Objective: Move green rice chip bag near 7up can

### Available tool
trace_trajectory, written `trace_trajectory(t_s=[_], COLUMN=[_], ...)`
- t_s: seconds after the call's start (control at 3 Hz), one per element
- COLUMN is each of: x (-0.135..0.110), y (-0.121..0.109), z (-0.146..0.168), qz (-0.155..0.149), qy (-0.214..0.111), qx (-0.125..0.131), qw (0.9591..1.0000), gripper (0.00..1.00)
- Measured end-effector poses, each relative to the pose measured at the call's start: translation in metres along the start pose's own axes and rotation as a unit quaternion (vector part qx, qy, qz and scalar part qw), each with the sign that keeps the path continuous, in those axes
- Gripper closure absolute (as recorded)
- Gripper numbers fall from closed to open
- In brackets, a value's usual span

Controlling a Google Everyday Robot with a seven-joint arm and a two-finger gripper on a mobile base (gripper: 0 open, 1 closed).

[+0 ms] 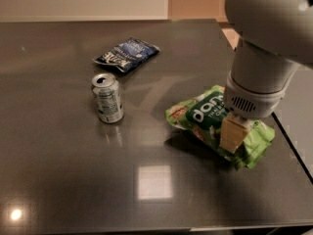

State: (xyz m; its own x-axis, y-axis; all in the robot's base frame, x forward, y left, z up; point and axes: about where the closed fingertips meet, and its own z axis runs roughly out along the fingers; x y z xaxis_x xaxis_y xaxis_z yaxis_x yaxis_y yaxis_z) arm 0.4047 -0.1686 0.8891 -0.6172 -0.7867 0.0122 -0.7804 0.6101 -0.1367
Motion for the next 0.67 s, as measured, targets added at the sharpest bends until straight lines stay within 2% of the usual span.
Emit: trace_trajectory(t_s=[0.33,0.67], x=[-0.033,-0.067], y=[-0.009,-0.025], z=[-0.02,-0.031], qz=[-0.029,-0.049], qy=[-0.016,-0.039], qx=[0.018,0.01], qw=[0.9993,0.9979], gripper=[1.0,1.0])
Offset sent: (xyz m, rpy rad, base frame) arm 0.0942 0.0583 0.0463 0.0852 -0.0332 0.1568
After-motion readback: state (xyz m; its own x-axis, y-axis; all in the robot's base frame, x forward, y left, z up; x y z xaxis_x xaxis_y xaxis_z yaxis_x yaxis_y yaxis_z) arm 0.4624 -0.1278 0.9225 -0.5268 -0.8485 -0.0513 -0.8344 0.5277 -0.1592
